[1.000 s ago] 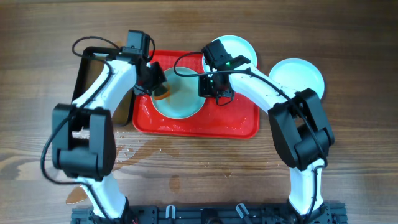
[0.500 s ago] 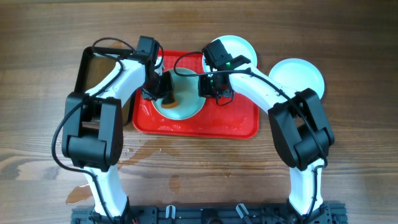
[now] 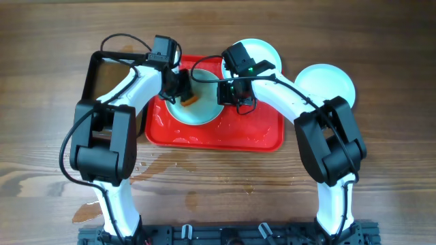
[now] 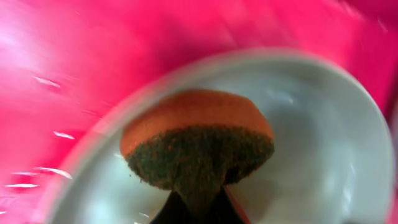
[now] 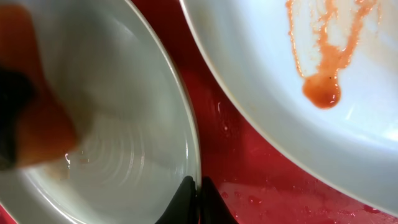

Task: Clean dirty plates on tray and stack at the side
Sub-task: 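Scrub the second plate with the sponge using the left gripper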

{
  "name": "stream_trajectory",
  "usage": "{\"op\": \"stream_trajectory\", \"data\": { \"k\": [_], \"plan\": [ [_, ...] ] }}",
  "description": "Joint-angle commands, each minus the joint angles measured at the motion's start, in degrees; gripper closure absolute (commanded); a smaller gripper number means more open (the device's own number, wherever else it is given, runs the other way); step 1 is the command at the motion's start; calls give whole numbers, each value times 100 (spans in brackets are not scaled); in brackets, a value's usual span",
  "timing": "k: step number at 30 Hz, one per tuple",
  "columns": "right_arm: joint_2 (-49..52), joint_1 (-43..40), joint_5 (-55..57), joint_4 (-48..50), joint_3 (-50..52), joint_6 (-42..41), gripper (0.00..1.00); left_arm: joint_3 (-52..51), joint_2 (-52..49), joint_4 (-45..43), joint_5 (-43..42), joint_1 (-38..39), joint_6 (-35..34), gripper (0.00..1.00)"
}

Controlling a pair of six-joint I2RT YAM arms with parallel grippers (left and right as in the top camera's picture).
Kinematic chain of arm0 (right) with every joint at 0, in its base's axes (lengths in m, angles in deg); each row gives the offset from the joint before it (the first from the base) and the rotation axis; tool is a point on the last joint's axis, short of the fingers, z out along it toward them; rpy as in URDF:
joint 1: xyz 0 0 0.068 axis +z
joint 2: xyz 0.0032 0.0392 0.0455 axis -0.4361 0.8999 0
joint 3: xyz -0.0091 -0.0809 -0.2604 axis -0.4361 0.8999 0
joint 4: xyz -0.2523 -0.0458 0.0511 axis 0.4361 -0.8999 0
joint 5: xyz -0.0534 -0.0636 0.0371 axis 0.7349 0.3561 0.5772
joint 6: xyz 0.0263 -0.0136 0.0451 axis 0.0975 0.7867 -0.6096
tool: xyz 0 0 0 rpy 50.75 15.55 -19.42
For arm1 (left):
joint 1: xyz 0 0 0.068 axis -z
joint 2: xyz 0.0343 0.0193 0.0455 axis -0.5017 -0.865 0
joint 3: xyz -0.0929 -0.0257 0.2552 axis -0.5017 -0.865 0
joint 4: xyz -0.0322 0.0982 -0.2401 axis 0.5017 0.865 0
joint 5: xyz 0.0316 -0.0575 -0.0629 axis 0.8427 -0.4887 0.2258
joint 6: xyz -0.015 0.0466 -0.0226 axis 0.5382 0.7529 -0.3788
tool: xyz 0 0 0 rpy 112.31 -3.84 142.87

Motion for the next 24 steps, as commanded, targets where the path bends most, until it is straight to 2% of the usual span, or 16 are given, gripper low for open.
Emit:
{"op": "stream_trajectory", "data": {
  "k": [1, 3, 5, 9, 12, 18, 21, 24],
  "plan": [
    [151, 28, -219, -11, 0, 44, 96, -94, -184, 396, 1412, -28, -608, 96],
    [151, 28, -219, -7, 0, 44, 96, -94, -184, 804, 1180, -7, -612, 96],
    [151, 28, -219, -7, 0, 44, 96, -94, -184, 1165, 608, 4, -444, 96],
    [151, 28, -219, -7, 0, 57, 96, -94, -184, 1843, -1585, 4, 658, 96],
    [151, 28, -219, -7, 0, 55, 96, -94, -184, 1893, -2343, 4, 1113, 96],
    [151, 28, -219, 0, 0, 50, 96, -94, -186, 765, -2269, 4, 944, 96],
    [151, 28, -219, 0, 0, 48, 96, -94, -219, 155, -1668, 4, 369, 96],
    [151, 28, -216, 0, 0, 46, 96, -94, -234, -76, -750, 26, -203, 96]
  ]
}}
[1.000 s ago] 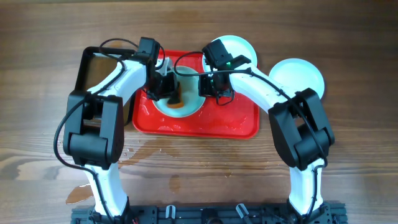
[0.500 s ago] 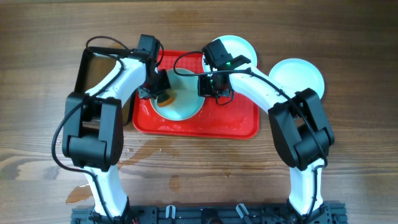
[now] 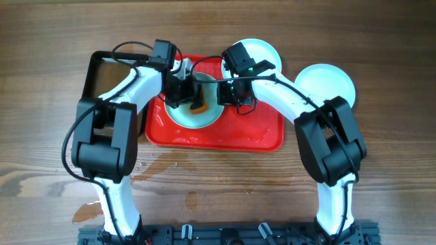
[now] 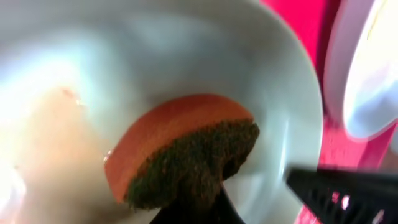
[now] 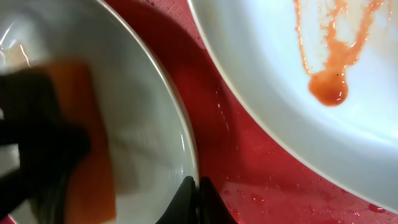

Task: Clean dirty plates on tray and stack at the side
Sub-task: 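Scrub the second plate with the sponge using the left gripper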

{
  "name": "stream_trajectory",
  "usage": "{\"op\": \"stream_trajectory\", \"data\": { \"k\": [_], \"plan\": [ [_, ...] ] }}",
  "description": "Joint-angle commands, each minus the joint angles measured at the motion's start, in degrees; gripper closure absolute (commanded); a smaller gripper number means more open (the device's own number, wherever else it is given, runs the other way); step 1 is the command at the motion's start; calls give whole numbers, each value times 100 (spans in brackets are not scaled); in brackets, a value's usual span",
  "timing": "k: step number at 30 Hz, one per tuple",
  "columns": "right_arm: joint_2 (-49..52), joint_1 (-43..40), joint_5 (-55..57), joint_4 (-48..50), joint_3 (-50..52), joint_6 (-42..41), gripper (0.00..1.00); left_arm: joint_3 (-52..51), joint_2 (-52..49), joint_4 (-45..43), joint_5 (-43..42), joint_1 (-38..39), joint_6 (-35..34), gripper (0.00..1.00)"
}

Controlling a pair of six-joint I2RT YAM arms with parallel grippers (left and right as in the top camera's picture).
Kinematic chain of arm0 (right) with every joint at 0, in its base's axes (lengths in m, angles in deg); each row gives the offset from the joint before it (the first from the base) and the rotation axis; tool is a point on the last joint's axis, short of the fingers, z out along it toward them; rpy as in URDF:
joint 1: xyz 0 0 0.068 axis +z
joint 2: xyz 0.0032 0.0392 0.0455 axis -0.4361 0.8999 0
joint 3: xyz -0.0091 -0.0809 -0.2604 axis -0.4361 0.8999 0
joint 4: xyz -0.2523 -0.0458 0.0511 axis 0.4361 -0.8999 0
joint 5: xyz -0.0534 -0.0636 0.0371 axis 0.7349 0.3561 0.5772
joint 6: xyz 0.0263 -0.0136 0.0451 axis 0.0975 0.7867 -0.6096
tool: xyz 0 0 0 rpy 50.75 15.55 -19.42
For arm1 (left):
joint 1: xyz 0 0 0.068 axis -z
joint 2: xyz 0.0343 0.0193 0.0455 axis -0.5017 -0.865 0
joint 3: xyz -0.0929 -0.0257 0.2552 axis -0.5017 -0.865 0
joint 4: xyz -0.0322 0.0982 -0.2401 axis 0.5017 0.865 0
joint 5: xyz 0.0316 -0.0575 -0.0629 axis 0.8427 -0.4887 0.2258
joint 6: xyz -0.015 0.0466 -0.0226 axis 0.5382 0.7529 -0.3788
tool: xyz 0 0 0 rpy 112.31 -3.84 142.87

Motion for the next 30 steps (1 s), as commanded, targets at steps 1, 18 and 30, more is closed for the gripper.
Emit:
{"op": "stream_trajectory", "data": {
  "k": [1, 18, 30],
  "plan": [
    [153, 35, -151, 2, 0, 4, 96, -35, -107, -197, 1379, 63, -881, 96],
    [153, 35, -155, -7, 0, 13, 96, -28, 120, 2087, 1834, 278, -1327, 96],
    [153, 35, -153, -4, 0, 22, 96, -31, 120, 533, 509, 278, -249, 96]
  ]
}}
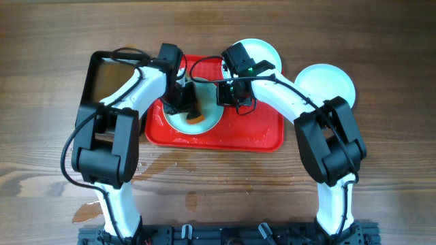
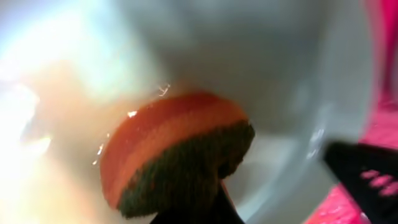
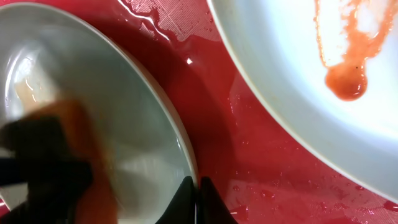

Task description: Clean dirty plates on tray and stack at the side

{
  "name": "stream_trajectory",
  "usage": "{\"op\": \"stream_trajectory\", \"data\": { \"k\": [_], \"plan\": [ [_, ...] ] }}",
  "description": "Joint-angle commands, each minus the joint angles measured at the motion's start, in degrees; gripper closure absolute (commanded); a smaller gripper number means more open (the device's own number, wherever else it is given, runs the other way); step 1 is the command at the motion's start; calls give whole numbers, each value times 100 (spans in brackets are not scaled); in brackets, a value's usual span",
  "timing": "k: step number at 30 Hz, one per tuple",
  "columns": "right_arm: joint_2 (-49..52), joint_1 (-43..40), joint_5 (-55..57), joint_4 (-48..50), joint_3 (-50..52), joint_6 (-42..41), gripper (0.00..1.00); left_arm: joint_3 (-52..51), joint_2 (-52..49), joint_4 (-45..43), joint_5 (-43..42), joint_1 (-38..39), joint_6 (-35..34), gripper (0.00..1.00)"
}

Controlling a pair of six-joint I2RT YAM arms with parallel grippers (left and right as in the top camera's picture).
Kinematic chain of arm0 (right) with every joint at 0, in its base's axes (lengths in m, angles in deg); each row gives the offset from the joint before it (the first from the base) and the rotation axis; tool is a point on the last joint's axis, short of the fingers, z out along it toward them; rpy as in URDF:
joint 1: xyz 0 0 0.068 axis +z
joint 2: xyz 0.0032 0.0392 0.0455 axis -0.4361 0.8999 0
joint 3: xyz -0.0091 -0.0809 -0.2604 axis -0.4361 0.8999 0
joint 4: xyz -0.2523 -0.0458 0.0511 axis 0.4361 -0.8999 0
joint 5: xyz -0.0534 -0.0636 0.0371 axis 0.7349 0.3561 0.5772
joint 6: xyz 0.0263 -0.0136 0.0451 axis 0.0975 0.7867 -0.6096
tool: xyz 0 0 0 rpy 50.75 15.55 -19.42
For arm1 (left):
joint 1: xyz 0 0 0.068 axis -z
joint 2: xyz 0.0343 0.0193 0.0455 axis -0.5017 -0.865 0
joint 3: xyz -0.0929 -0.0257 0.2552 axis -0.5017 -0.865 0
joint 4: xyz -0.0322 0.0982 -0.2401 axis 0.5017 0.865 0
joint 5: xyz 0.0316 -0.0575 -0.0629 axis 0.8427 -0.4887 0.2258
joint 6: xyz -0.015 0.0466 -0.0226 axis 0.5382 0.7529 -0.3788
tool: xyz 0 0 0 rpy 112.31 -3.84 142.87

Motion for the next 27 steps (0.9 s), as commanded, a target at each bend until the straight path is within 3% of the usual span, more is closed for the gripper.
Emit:
{"op": "stream_trajectory", "data": {
  "k": [1, 5, 9, 22, 25, 27],
  "plan": [
    [153, 24, -20, 15, 0, 15, 96, -46, -116, -540, 179, 42, 0, 96],
    [153, 24, -17, 15, 0, 15, 96, -46, -116, -671, 2107, 44, -876, 96],
    [153, 24, -17, 13, 0, 15, 96, 61, -61, -315, 2907, 20, -931, 96],
    [170, 26, 4, 17, 0, 55, 95, 1648, 1266, 1687, 2944, -72, -907, 96],
    [313, 26, -7, 109, 0, -7, 74, 1648, 1679, 1886, 2946, -223, -907, 96],
    [431, 26, -125, 214, 0, -9, 67, 1648, 1799, 1947, 2944, -358, -907, 96]
  ]
}}
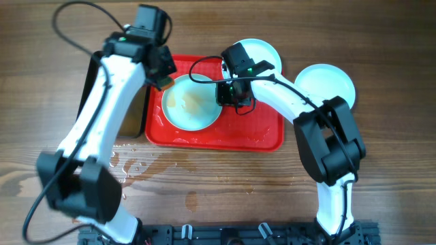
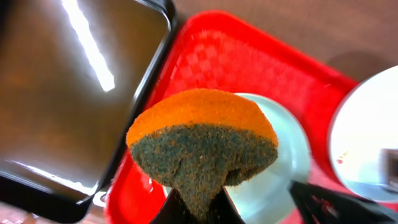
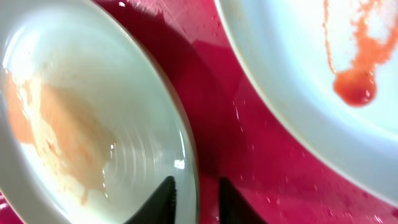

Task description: Clean dirty plates on tray and stack at the side

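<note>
My left gripper (image 1: 162, 76) (image 2: 196, 208) is shut on an orange sponge (image 2: 202, 140) with a dark green scouring face. It holds the sponge up in the air over the left edge of the red tray (image 1: 252, 133). A white plate (image 1: 193, 102) (image 3: 81, 112) lies on the tray with a pale orange smear and water in it. My right gripper (image 1: 228, 95) (image 3: 194, 199) is open, one finger on each side of that plate's right rim. A second plate (image 1: 262, 51) (image 3: 323, 81) at the tray's back right carries streaks of red sauce.
A black tray (image 1: 136, 116) (image 2: 68, 81) lies left of the red one, partly under my left arm. Another white plate (image 1: 327, 83) rests on the wooden table to the right. Water is spilled on the table (image 1: 136, 160) in front of the trays.
The left gripper has come up off the plate with the sponge and now hangs over the tray's left edge. The right gripper, shut on the plate's rim before, is open around it.
The right gripper pinched the plate's right rim at all three earlier moments. Meanwhile the sponge in the left gripper pressed on the plate at a different spot each time. Now the sponge is off the plate, the rim is released, and a faint smear shows.
</note>
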{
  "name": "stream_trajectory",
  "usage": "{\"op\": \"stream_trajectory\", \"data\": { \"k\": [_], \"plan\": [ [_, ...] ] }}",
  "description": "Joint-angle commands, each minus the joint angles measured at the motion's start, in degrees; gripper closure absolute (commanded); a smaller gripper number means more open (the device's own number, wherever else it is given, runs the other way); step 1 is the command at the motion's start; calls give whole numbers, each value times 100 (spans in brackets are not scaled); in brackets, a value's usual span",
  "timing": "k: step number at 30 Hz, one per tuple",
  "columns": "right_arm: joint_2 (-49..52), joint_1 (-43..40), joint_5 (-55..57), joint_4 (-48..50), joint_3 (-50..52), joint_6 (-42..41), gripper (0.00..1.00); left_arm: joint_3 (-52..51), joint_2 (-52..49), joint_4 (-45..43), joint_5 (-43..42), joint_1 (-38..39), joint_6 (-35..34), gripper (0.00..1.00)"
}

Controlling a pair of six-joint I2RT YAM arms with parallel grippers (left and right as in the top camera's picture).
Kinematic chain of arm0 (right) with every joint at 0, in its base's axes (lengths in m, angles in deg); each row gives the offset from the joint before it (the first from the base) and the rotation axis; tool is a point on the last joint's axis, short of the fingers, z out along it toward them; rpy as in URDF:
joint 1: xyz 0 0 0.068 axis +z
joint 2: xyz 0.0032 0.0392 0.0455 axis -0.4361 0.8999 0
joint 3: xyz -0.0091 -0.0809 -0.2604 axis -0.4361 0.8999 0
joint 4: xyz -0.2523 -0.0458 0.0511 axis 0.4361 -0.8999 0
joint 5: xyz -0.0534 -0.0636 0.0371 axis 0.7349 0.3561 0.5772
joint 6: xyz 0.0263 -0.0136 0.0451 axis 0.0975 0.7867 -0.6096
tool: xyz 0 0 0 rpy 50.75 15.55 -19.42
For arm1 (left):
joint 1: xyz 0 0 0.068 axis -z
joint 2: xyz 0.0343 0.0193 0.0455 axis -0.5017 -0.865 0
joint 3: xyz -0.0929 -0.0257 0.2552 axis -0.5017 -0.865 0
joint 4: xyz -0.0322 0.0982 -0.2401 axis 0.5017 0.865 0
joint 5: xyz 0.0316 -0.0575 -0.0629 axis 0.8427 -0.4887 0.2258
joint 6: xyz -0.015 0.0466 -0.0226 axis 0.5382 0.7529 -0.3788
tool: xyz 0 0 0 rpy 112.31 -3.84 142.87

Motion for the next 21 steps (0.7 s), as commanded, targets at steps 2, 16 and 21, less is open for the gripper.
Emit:
{"op": "stream_trajectory", "data": {
  "k": [2, 16, 21],
  "plan": [
    [455, 20, -208, 155, 0, -101, 67, 63, 269, 138, 48, -398, -79, 96],
    [-284, -162, -345, -356, -50, 367, 96, 52, 105, 317, -483, -562, 74, 96],
    [-1082, -160, 356, -708, -50, 450, 96, 52, 105, 332, -573, -562, 76, 96]
  ]
}}
